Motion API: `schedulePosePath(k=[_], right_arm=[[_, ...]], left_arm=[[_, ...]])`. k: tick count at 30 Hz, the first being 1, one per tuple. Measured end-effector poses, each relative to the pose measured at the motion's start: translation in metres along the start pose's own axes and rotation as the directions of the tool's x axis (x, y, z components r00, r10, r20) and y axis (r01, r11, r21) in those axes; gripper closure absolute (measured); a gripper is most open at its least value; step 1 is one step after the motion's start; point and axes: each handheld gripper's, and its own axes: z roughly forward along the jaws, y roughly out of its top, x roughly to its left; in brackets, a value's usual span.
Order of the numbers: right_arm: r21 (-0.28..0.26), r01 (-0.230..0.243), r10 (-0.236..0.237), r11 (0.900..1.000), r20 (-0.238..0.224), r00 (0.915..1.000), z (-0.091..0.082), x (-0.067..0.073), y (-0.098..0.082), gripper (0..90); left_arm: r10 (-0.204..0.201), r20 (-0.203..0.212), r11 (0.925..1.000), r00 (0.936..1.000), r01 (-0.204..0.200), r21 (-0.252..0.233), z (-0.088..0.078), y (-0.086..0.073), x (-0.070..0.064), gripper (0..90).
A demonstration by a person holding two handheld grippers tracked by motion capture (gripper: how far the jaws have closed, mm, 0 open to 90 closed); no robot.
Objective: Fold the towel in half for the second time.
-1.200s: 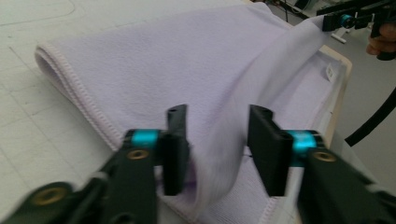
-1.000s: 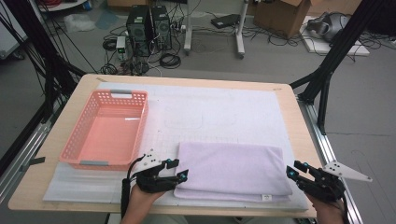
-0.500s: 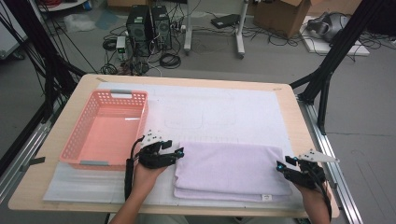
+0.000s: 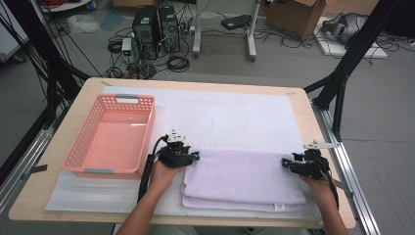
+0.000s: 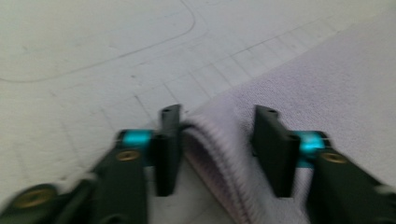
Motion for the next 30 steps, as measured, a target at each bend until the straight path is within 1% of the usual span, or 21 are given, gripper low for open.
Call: schedulePosePath(k=[1, 2, 4, 5, 6, 8, 9, 11, 14, 16, 18, 20, 21, 22, 23, 24, 25, 26, 27, 29, 30], right_arm=[[-0.002, -0.014, 0.014, 1.0, -0.033, 0.9994, -0.001, 0.0, 0.0, 74.7], [-0.004, -0.014, 0.014, 1.0, -0.045, 0.9989, -0.003, 0.0, 0.0, 76.9], [-0.022, 0.01, -0.01, 1.0, -0.023, 0.9997, -0.007, 0.002, 0.0, 78.3], [-0.059, 0.017, -0.018, 0.998, -0.014, 0.9997, -0.01, 0.002, 0.001, 78.5], [-0.105, 0.008, -0.009, 0.994, -0.012, 0.9999, -0.013, 0.002, 0.001, 78.6], [-0.193, -0.024, 0.018, 0.981, -0.03, 0.9994, -0.019, 0.0, 0.004, 78.6], [-0.21, -0.028, 0.022, 0.977, -0.034, 0.9992, -0.02, 0.0, 0.006, 78.6], [-0.22, -0.017, 0.013, 0.975, -0.017, 0.9998, -0.018, 0.001, 0.012, 78.5], [-0.255, -0.015, 0.019, 0.967, 0.011, 0.9998, -0.015, 0.001, 0.024, 78.4], [-0.272, -0.02, 0.026, 0.962, 0.021, 0.9994, -0.013, 0.0, 0.031, 78.3], [-0.27, -0.02, 0.031, 0.963, 0.038, 0.9988, -0.009, -0.001, 0.04, 78.2], [-0.261, -0.016, 0.035, 0.965, 0.068, 0.9971, -0.002, 0.0, 0.048, 77.3], [-0.257, -0.022, 0.042, 0.966, 0.074, 0.9964, 0.0, 0.0, 0.05, 74.7], [-0.247, -0.024, 0.045, 0.969, 0.08, 0.9957, 0.003, -0.001, 0.051, 70.1], [-0.224, -0.035, 0.055, 0.974, 0.085, 0.9948, 0.007, 0.0, 0.051, 62.7], [-0.208, -0.041, 0.062, 0.977, 0.095, 0.9936, 0.009, 0.0, 0.05, 56.2], [-0.2, -0.057, 0.078, 0.978, 0.096, 0.9923, 0.009, 0.001, 0.047, 52.9], [-0.202, -0.056, 0.077, 0.978, 0.099, 0.9921, 0.008, 0.001, 0.045, 50.8], [-0.206, -0.056, 0.078, 0.977, 0.1, 0.9919, 0.007, 0.001, 0.042, 48.3], [-0.202, -0.069, 0.089, 0.977, 0.092, 0.9918, 0.002, 0.001, 0.036, 46.1], [-0.202, -0.076, 0.094, 0.976, 0.084, 0.992, -0.001, 0.001, 0.033, 45.6]], left_arm=[[0.002, -0.009, 1.0, 1.0, -0.002, 0.001, -0.001, 0.001, 0.0, 78.7], [0.021, -0.024, 0.9996, 0.9995, -0.021, -0.018, -0.004, 0.001, -0.002, 80.4], [0.022, -0.046, 0.9946, 0.9987, -0.026, -0.1, -0.014, 0.004, -0.006, 81.1], [0.02, -0.052, 0.9889, 0.9984, -0.028, -0.146, -0.019, 0.007, -0.007, 81.2], [0.024, -0.066, 0.9832, 0.9975, -0.036, -0.179, -0.024, 0.01, -0.007, 81.3], [0.032, -0.086, 0.9728, 0.9958, -0.051, -0.226, -0.03, 0.017, -0.006, 81.3], [0.025, -0.093, 0.9708, 0.9953, -0.046, -0.235, -0.031, 0.02, -0.006, 81.3], [0.037, -0.114, 0.9669, 0.9928, -0.064, -0.247, -0.031, 0.027, -0.005, 81.3], [0.016, -0.134, 0.9609, 0.9909, -0.052, -0.272, -0.028, 0.033, 0.0, 81.1], [0.007, -0.149, 0.9608, 0.9888, -0.048, -0.273, -0.024, 0.036, 0.004, 80.9], [-0.002, -0.166, 0.9612, 0.9862, -0.044, -0.272, -0.02, 0.036, 0.007, 80.3], [-0.027, -0.17, 0.9647, 0.985, -0.019, -0.263, -0.015, 0.034, 0.01, 76.6], [-0.037, -0.17, 0.967, 0.9848, -0.007, -0.255, -0.014, 0.034, 0.011, 71.4], [-0.061, -0.161, 0.9672, 0.985, 0.018, -0.253, -0.013, 0.032, 0.013, 62.7], [-0.084, -0.145, 0.9643, 0.9859, 0.044, -0.261, -0.014, 0.029, 0.013, 54.4], [-0.087, -0.138, 0.9614, 0.9866, 0.047, -0.271, -0.016, 0.026, 0.013, 51.1], [-0.078, -0.136, 0.9663, 0.9876, 0.041, -0.254, -0.017, 0.025, 0.013, 50.2], [-0.063, -0.13, 0.9723, 0.9896, 0.031, -0.232, -0.018, 0.024, 0.012, 47.7], [-0.052, -0.12, 0.9738, 0.9914, 0.024, -0.226, -0.02, 0.022, 0.011, 45.9], [-0.051, -0.104, 0.9686, 0.9932, 0.024, -0.248, -0.023, 0.018, 0.007, 46.8], [-0.05, -0.093, 0.9696, 0.9944, 0.026, -0.243, -0.024, 0.016, 0.005, 46.8]])
